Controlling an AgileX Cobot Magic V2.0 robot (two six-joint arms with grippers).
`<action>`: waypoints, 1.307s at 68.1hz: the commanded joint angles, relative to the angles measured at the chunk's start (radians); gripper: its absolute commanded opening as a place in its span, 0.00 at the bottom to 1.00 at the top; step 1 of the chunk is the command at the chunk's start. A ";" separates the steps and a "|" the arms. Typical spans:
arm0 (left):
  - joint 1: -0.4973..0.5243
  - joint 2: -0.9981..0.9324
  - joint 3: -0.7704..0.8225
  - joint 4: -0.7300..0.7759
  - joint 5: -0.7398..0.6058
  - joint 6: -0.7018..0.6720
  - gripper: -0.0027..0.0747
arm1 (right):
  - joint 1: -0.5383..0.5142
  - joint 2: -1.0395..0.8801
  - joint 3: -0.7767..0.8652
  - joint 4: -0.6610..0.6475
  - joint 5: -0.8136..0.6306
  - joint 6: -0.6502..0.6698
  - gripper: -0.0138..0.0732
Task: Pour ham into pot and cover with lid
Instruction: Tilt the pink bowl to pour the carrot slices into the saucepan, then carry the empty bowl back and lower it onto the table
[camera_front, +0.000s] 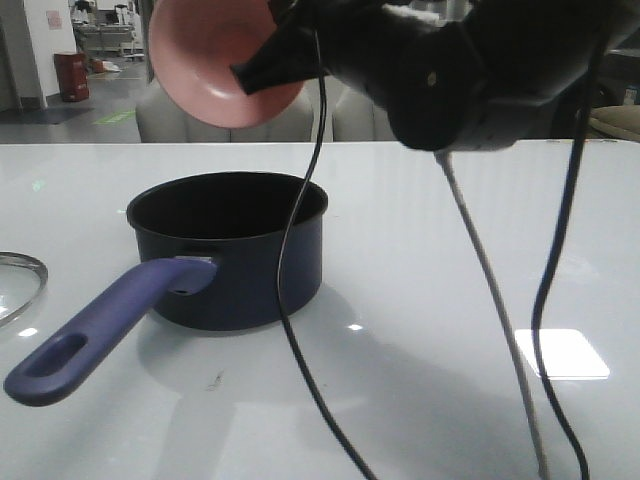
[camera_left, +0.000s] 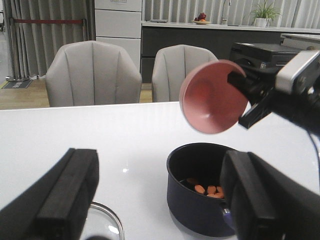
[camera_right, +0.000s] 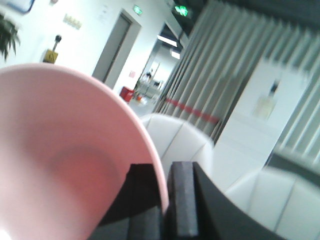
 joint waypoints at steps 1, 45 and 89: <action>0.001 0.010 -0.025 -0.004 -0.084 -0.004 0.72 | 0.000 -0.122 -0.024 0.041 0.061 0.120 0.31; 0.001 0.010 -0.025 -0.004 -0.084 -0.004 0.72 | -0.221 -0.427 -0.024 0.388 1.151 0.086 0.31; 0.002 0.010 -0.025 -0.004 -0.084 -0.004 0.72 | -0.583 -0.322 -0.023 0.098 1.644 0.239 0.31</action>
